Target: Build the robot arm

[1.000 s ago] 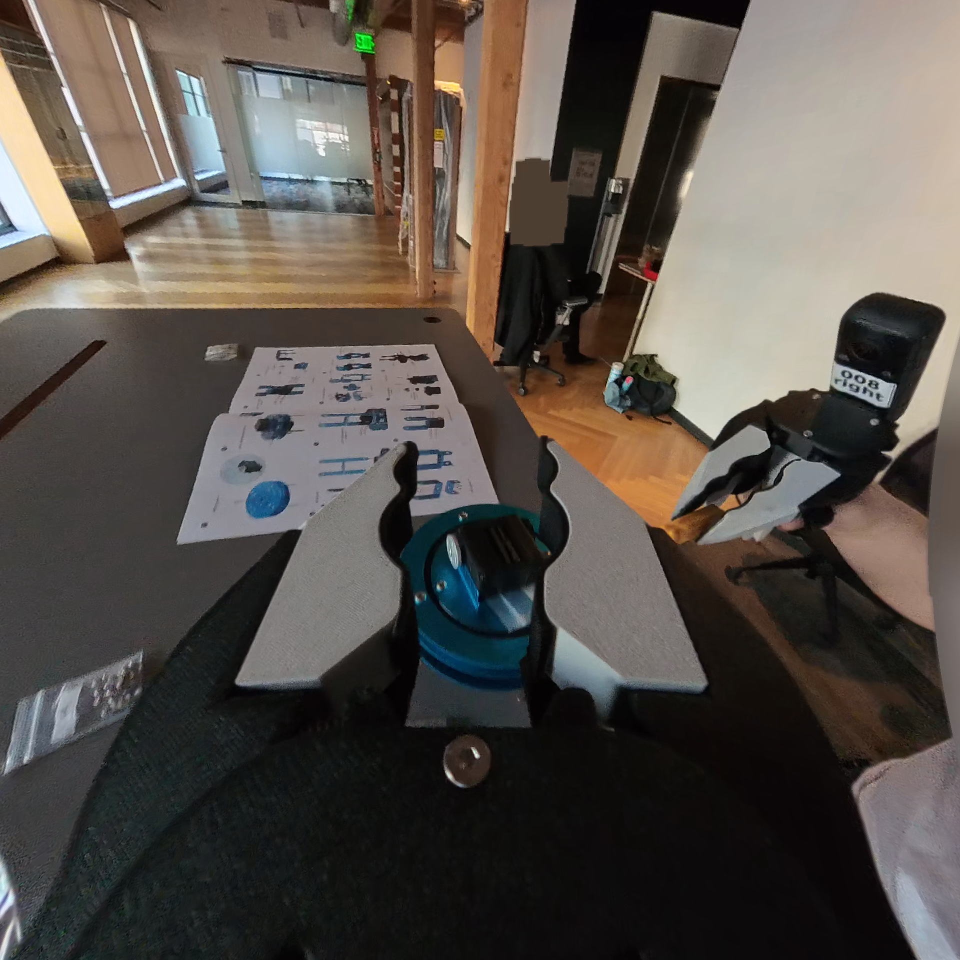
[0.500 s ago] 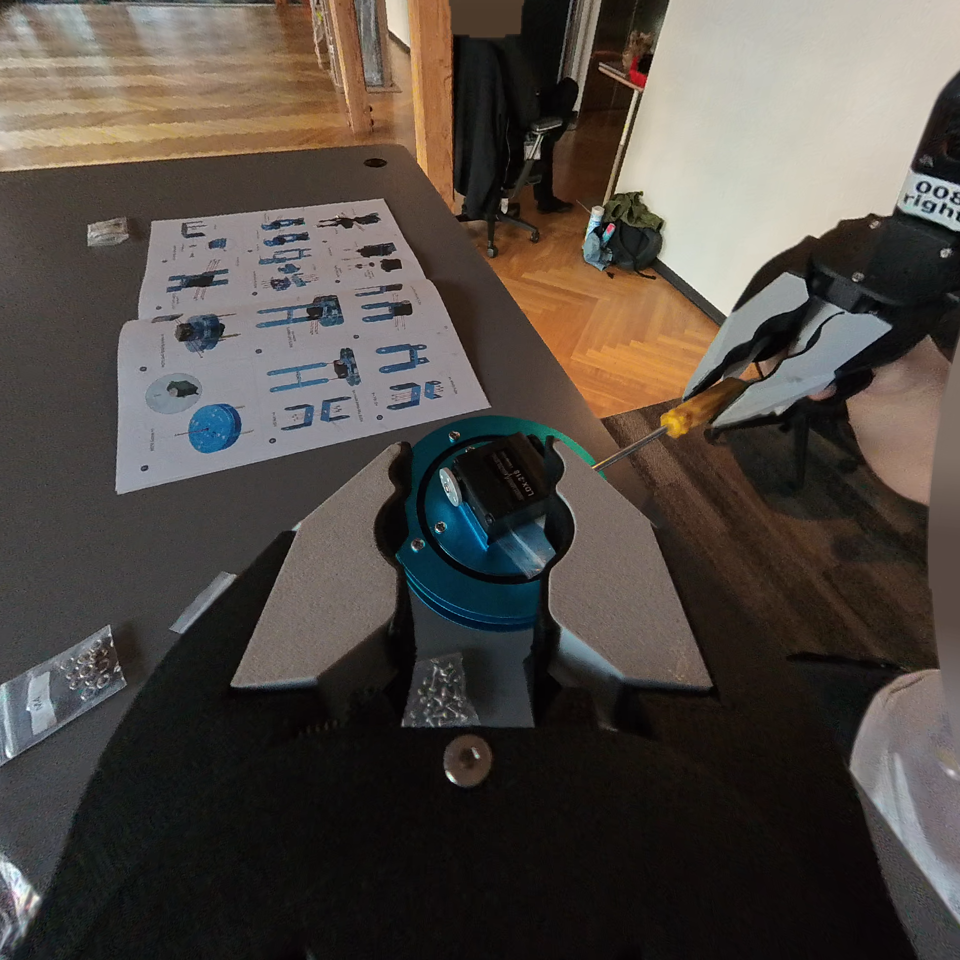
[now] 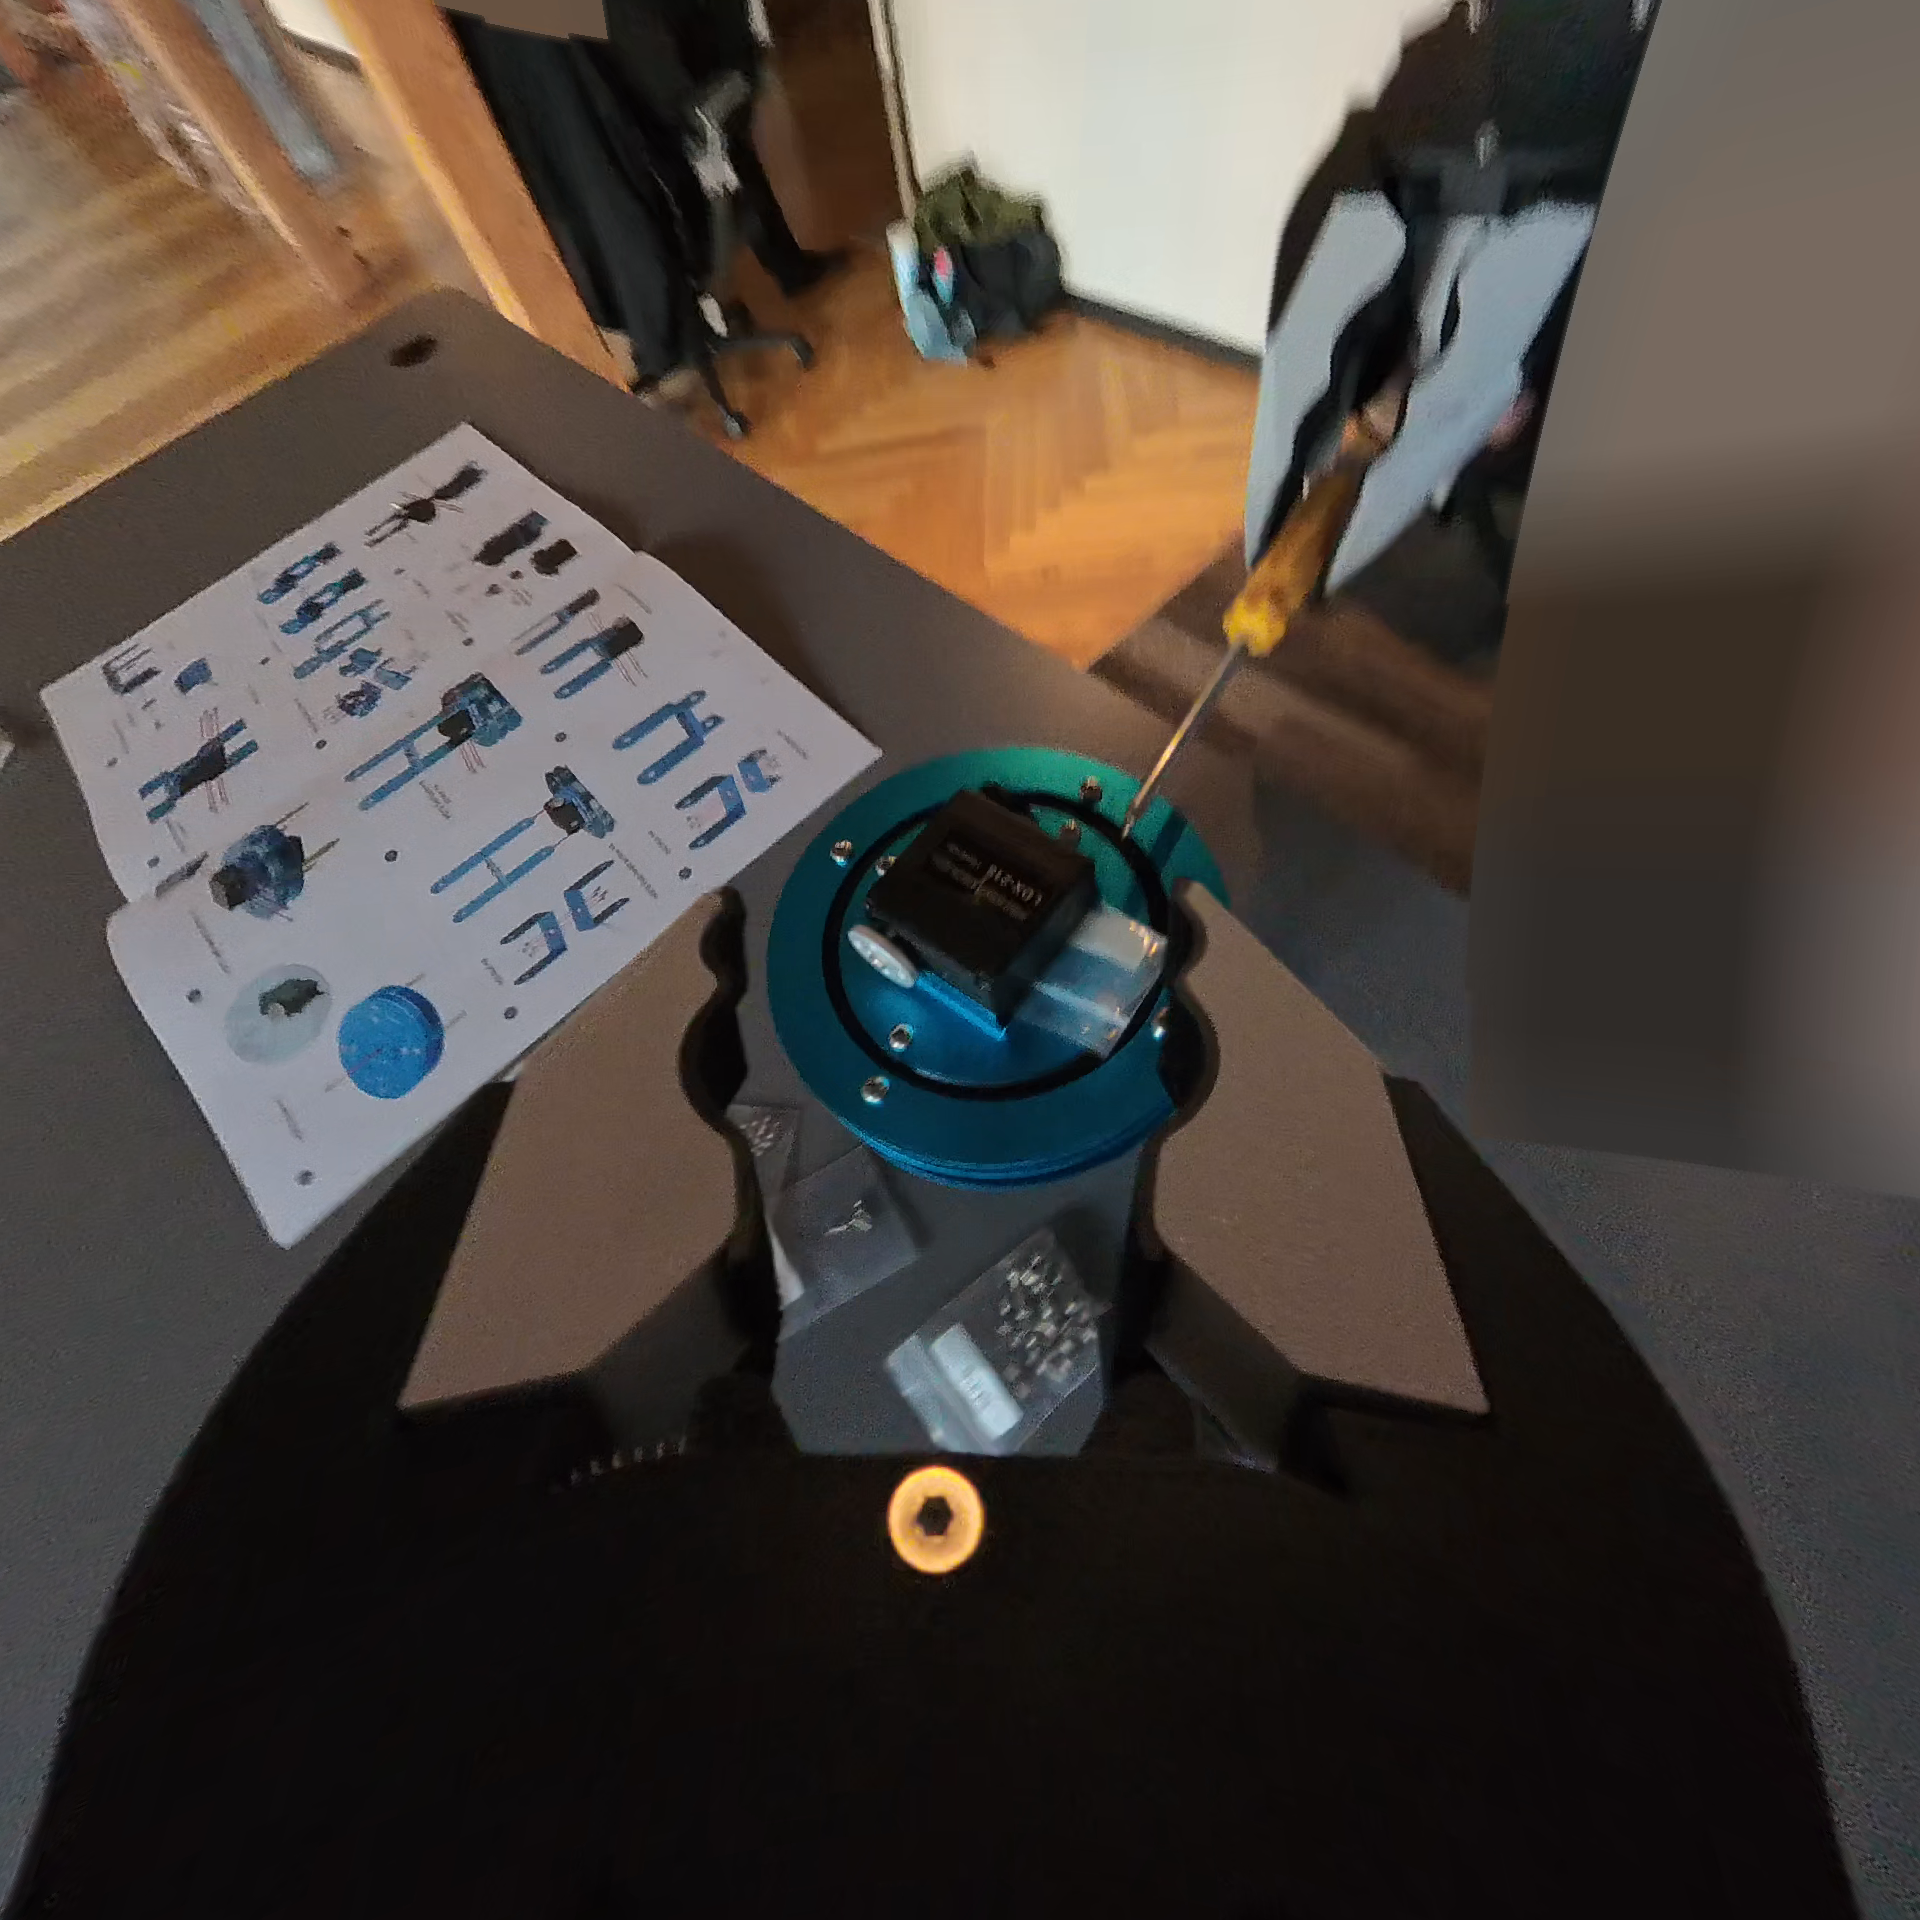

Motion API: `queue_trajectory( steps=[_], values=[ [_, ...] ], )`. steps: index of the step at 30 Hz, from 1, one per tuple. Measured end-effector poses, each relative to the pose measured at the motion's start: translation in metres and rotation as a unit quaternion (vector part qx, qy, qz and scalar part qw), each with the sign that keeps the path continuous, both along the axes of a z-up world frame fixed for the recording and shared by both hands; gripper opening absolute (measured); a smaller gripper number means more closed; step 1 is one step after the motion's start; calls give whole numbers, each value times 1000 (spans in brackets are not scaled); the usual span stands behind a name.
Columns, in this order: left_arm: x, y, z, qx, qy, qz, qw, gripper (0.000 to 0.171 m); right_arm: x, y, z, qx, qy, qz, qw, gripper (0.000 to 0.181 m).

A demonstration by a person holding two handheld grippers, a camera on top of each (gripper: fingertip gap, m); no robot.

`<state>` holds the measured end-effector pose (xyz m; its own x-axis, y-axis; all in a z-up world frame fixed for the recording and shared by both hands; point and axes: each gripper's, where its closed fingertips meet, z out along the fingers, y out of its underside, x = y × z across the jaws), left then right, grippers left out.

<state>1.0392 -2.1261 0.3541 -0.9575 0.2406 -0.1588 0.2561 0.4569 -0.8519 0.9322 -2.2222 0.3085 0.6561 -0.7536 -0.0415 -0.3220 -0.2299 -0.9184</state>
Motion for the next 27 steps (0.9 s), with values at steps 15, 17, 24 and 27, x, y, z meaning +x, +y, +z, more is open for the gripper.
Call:
queue_trajectory(
  steps=[15, 17, 24, 27],
  values=[
    [-22, -21, -10, 103, -35, -206, 972, 59, 1, 0, -1, 19, -1, -18, 1000, 17],
    [-18, -15, -23, 122, -53, -204, 970, 62, 0, 1, -1, 19, -1, -17, 1000, 17],
    [-12, -17, -31, 130, -65, -194, 970, 62, -1, -1, -6, 23, -4, -25, 999, 16],
    [-12, -17, -34, 137, -64, -198, 968, 56, 0, 1, -6, 29, -5, -21, 999, 17]
  ],
)
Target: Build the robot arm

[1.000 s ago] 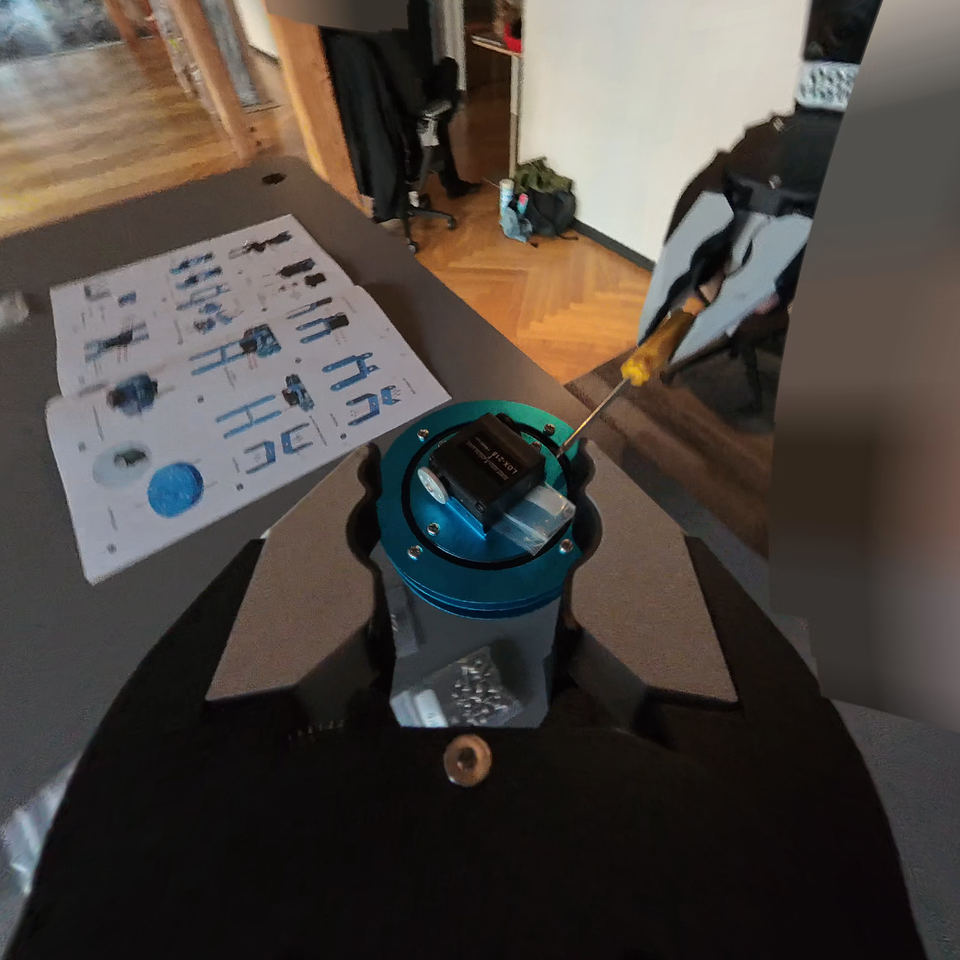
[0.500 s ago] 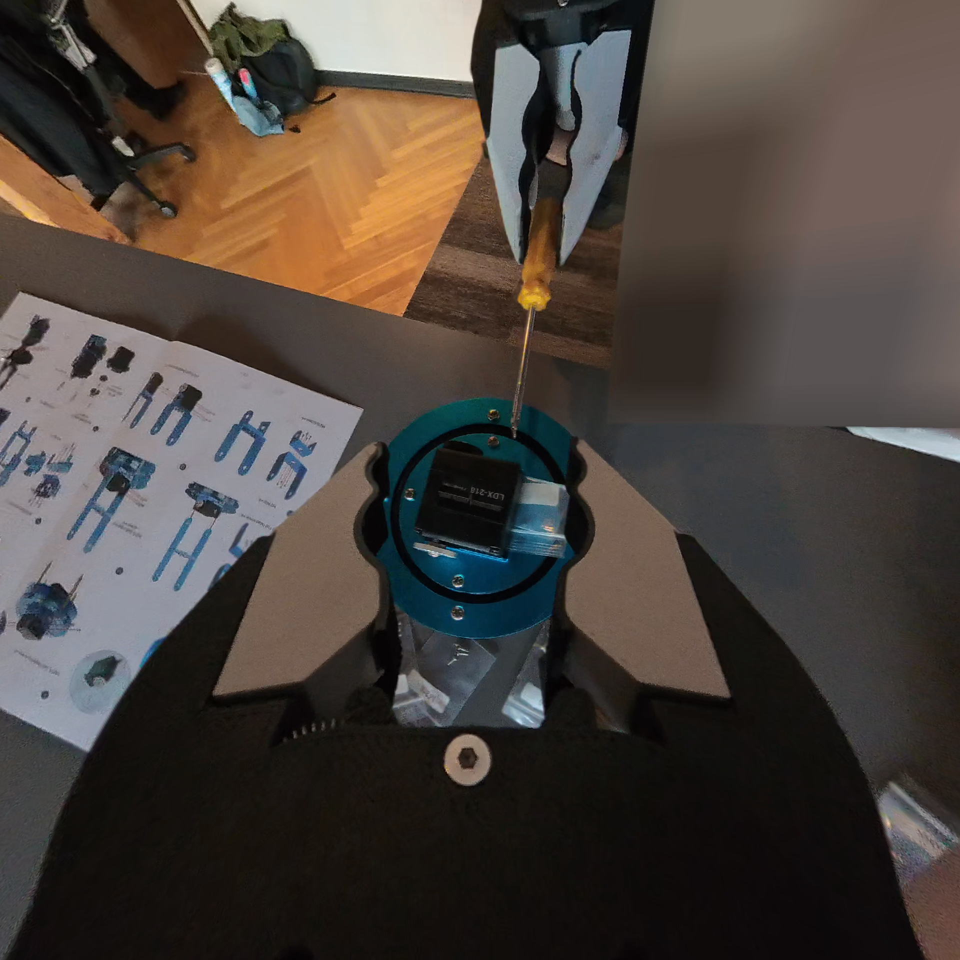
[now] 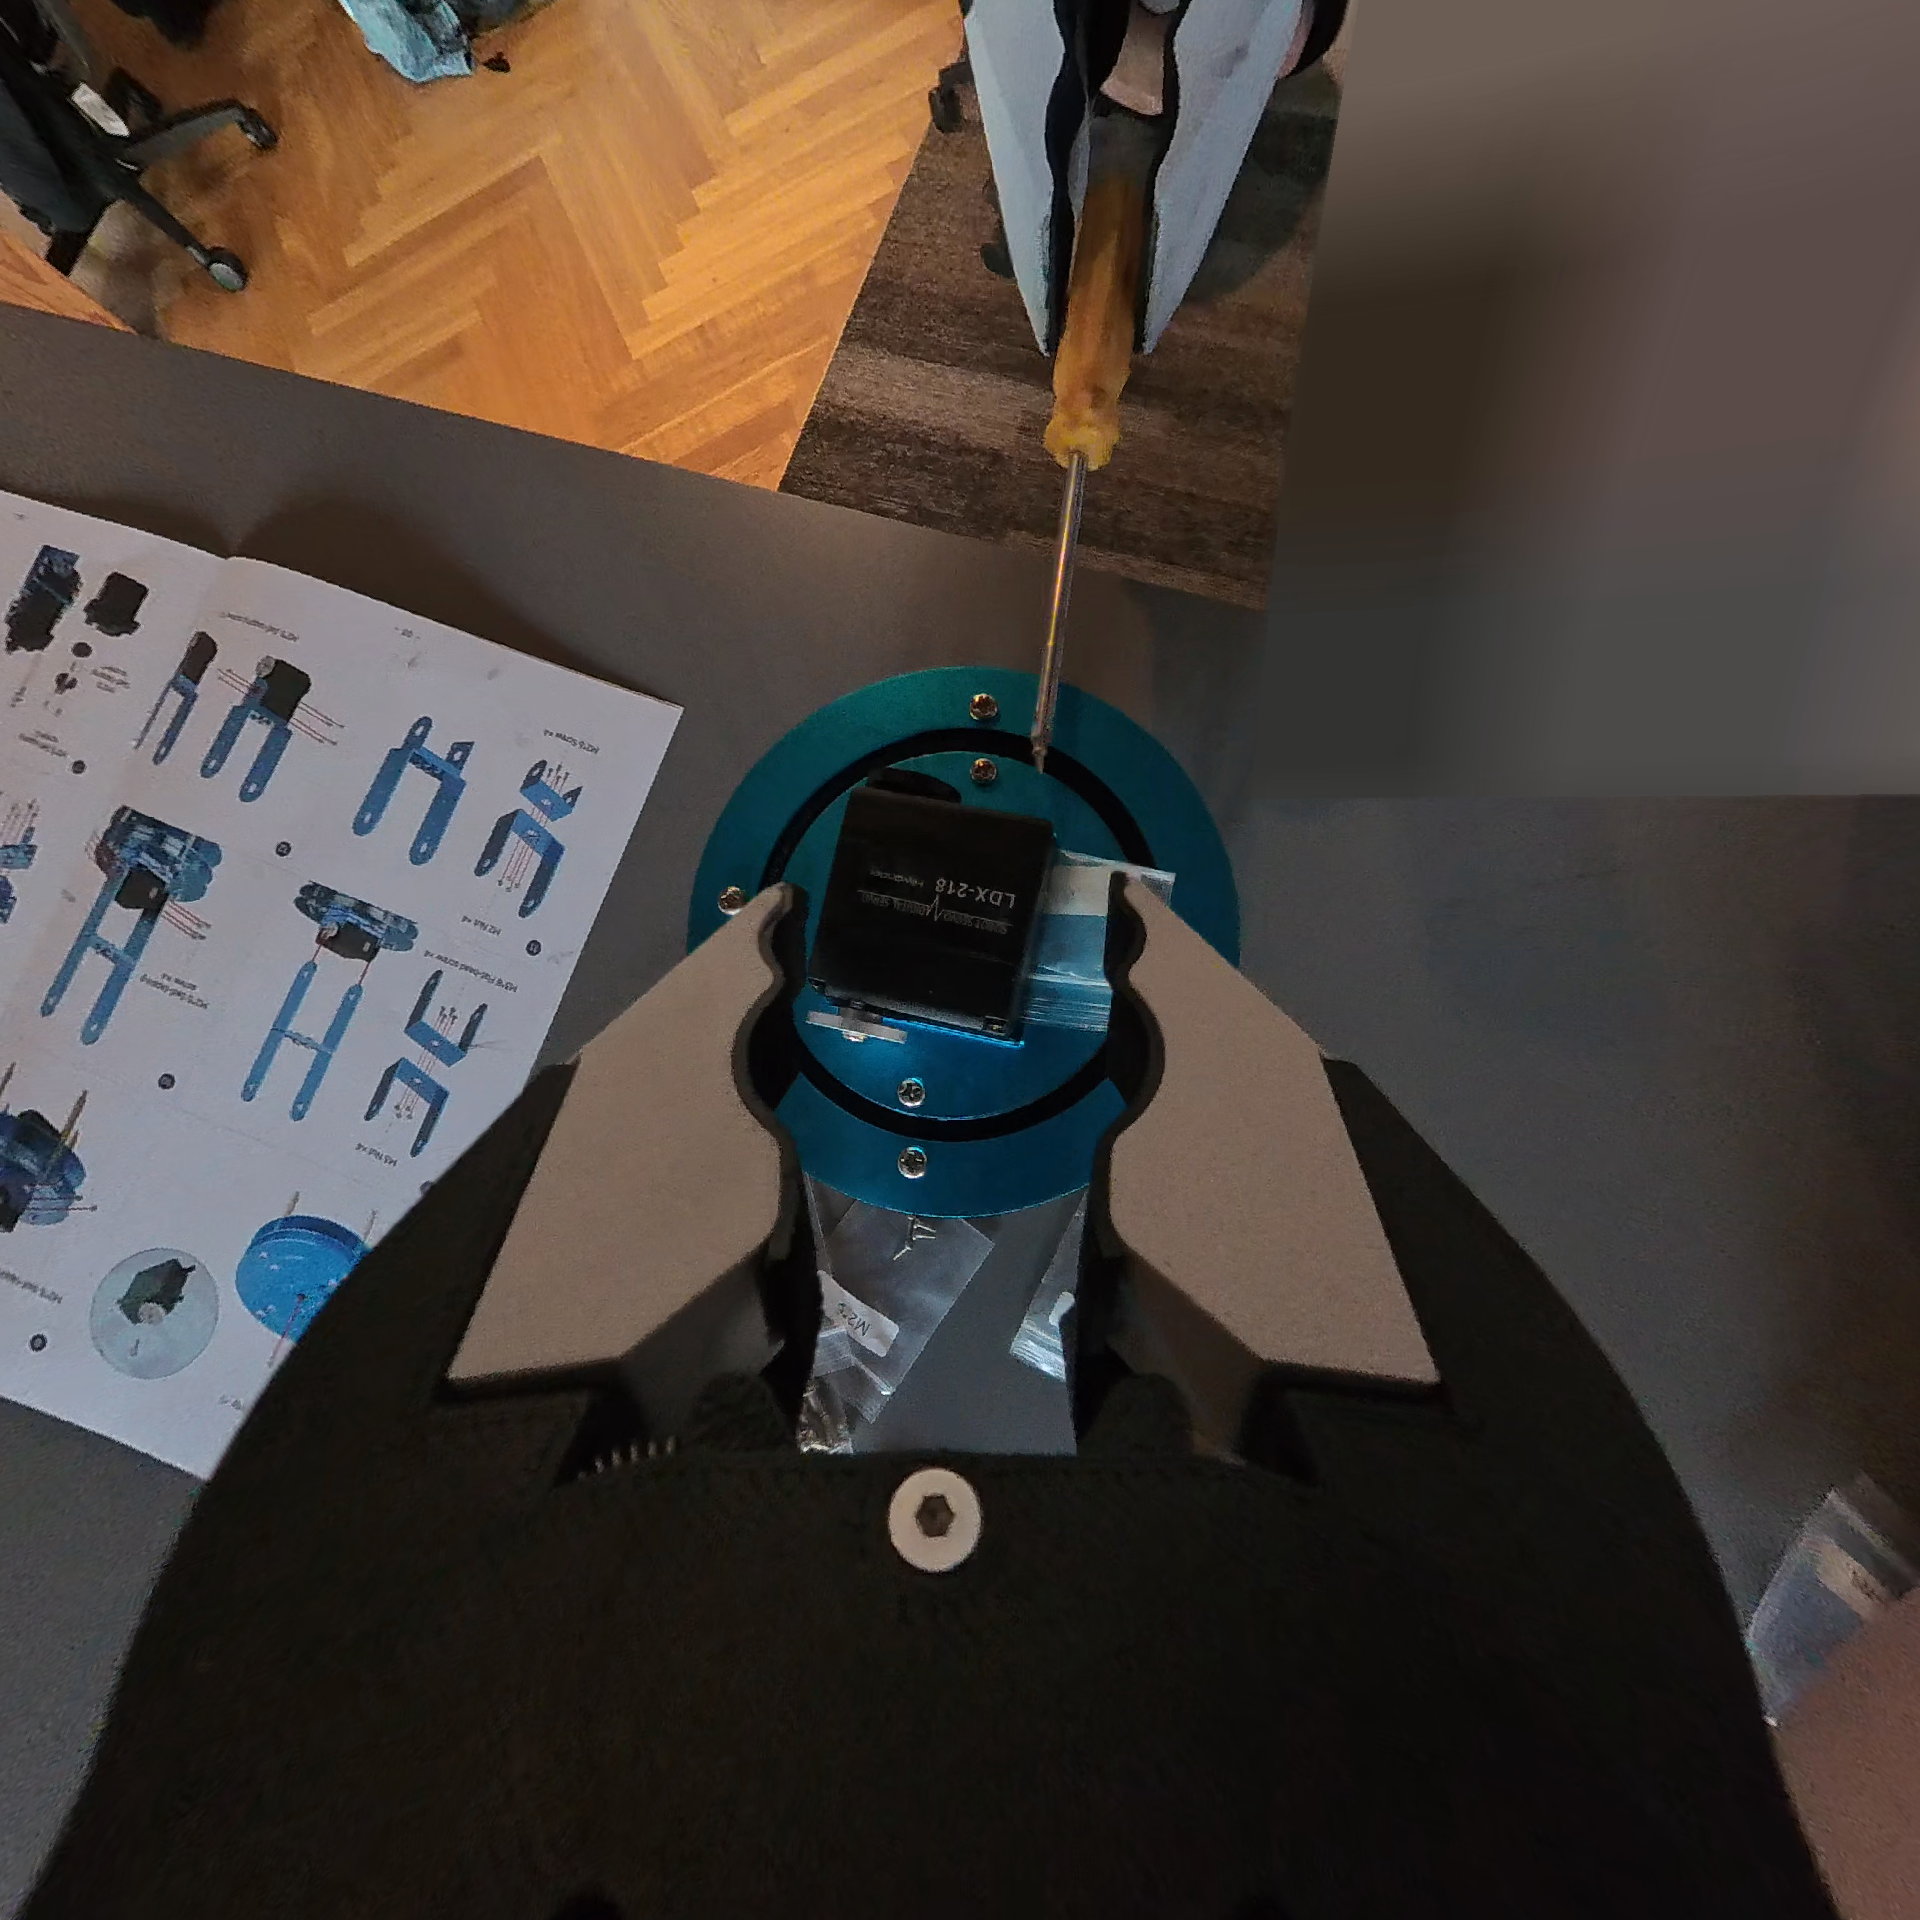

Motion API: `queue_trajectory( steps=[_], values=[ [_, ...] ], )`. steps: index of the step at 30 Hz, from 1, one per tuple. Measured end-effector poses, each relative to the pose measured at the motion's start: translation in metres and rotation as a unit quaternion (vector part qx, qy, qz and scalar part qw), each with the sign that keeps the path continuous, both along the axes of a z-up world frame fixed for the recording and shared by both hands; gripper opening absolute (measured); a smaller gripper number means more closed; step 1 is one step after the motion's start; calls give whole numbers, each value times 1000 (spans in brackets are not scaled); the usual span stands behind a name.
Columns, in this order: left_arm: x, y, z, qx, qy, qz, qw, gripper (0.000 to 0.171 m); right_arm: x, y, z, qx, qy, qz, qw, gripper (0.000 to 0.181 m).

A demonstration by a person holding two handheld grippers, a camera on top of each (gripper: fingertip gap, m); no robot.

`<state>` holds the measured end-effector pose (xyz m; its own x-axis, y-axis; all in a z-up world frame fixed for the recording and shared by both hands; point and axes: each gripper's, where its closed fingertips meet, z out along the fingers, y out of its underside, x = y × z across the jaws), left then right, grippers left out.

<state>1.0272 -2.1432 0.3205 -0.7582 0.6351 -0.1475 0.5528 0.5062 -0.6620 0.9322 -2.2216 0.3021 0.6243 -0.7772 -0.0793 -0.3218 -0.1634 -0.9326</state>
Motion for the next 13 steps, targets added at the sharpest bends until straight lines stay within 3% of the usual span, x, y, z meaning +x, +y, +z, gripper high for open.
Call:
queue_trajectory(
  steps=[13],
  values=[
    [0, -2, -1, 1, 21, -4, 1000, 50, 4, 6, 0, -13, -5, 0, 1000, 17]
  ],
)
